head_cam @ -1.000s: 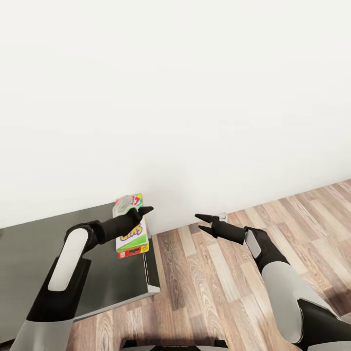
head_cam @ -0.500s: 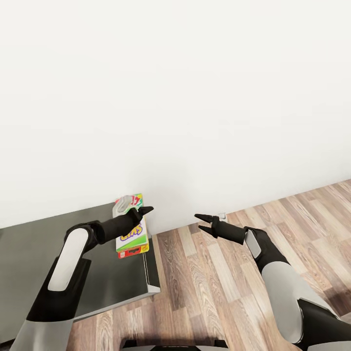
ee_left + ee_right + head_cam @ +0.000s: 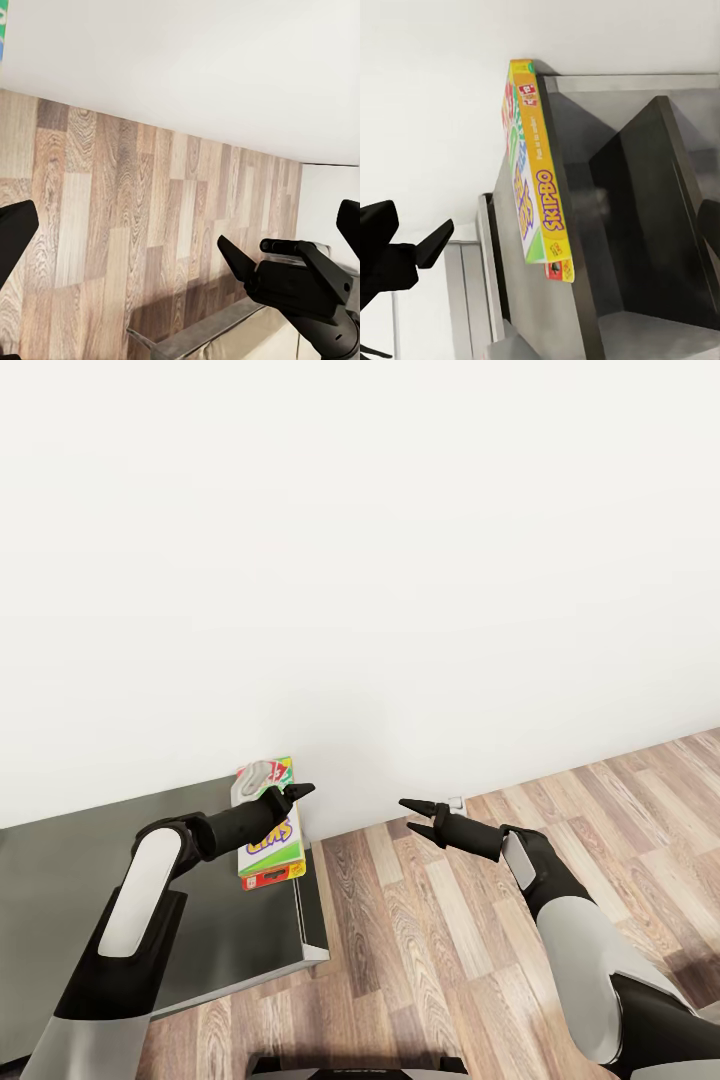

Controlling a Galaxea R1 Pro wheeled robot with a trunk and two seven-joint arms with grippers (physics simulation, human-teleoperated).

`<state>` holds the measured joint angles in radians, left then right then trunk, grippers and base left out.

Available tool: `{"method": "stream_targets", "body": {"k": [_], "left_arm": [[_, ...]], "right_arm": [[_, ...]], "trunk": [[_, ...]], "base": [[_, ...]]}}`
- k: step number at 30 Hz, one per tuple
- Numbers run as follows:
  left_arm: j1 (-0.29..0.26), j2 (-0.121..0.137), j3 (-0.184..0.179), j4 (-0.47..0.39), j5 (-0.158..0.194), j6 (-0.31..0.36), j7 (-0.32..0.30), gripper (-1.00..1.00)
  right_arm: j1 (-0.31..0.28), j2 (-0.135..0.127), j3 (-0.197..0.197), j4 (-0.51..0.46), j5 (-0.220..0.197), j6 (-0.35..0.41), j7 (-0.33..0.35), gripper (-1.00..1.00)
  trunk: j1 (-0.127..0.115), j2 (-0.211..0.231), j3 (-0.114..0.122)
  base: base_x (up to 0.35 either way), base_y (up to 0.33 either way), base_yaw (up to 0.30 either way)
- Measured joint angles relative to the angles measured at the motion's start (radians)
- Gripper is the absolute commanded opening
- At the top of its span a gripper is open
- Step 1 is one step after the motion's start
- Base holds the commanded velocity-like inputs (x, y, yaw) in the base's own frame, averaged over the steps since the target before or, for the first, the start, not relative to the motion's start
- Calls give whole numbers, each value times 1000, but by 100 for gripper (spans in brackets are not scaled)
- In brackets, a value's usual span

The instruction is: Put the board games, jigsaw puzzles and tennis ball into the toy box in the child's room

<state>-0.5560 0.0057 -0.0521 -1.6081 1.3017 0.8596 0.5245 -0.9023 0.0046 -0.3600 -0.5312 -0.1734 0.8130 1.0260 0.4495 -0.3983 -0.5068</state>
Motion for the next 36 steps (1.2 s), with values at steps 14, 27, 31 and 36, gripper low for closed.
{"method": "stream_targets", "body": {"k": [14, 27, 31, 36], "left_arm": [[0, 0, 0, 0, 0, 0, 1, 100], [-14, -8, 0, 0, 1, 16, -45, 100], [-15, -8, 0, 0, 1, 20, -63, 100], [-16, -9, 0, 0, 1, 32, -91, 100]], "right_arm": [[0, 0, 0, 0, 0, 2, 0, 100], [-3, -13, 0, 13, -7, 17, -4, 100], [-3, -14, 0, 15, -8, 19, -5, 100], [-3, -15, 1, 16, -8, 19, -5, 100]], "trunk": [[4, -7, -3], [42, -77, -35], [42, -77, -35], [42, -77, -35]], "base": [[0, 0, 0], [0, 0, 0], [0, 0, 0], [0, 0, 0]]}}
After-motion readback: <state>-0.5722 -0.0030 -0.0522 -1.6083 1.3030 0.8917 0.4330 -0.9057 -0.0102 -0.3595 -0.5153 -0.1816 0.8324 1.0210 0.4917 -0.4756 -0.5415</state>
